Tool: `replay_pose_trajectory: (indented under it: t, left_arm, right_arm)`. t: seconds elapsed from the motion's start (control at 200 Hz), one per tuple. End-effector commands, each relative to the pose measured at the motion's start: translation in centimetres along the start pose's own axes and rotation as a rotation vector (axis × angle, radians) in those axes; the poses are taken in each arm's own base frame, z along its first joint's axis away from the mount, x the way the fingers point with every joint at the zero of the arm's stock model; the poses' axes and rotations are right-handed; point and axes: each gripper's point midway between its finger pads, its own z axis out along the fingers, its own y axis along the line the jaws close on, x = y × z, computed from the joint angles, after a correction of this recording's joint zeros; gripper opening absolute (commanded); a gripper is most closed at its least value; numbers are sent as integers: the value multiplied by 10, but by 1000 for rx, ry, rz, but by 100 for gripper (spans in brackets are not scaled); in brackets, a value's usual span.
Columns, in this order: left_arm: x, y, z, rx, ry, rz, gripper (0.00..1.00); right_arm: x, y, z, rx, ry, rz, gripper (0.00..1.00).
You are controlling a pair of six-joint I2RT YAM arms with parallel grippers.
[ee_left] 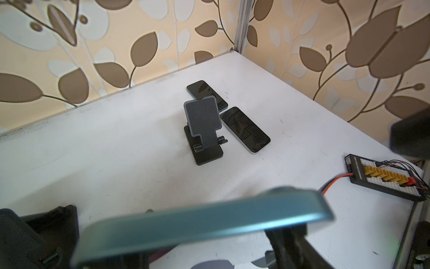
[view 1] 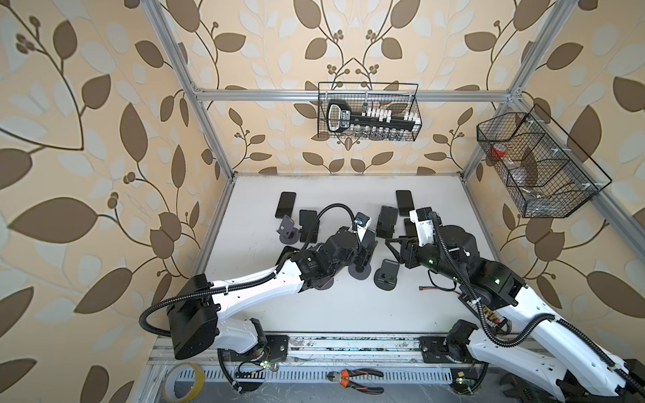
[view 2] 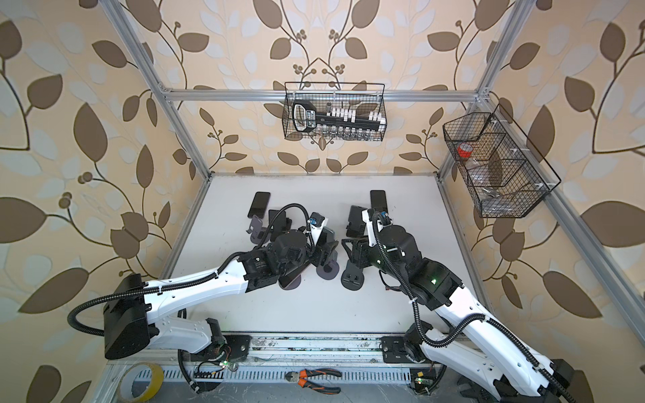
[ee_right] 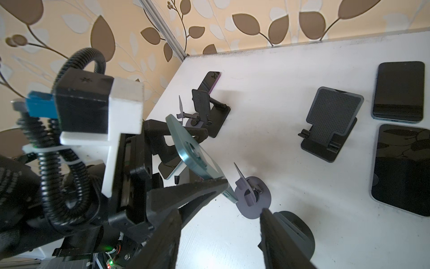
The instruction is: Remove the phone from the phone stand
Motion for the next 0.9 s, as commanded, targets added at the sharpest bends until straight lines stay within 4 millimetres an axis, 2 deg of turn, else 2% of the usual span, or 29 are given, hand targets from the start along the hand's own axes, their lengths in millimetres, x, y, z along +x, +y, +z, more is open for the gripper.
replay_pose_trajectory:
  t: [0.0, 0.41, 0.705, 0.895]
  left_arm:
    - [-63, -4, -25, 34, -172, -36, 62]
    - [-81, -3, -42, 34, -200, -26, 62]
    - [-93, 2, -56, 11, -198, -31, 61]
    - [-101, 5, -64, -1, -198, -10, 61]
  right_arm:
    - [-17, 10, -11, -36, -48, 5, 56]
    - [-29, 17, -18, -51, -72, 2, 56]
    - [-54, 22, -24, -31, -137, -43, 57]
    - [-61, 25, -23, -39, -160, -54, 57]
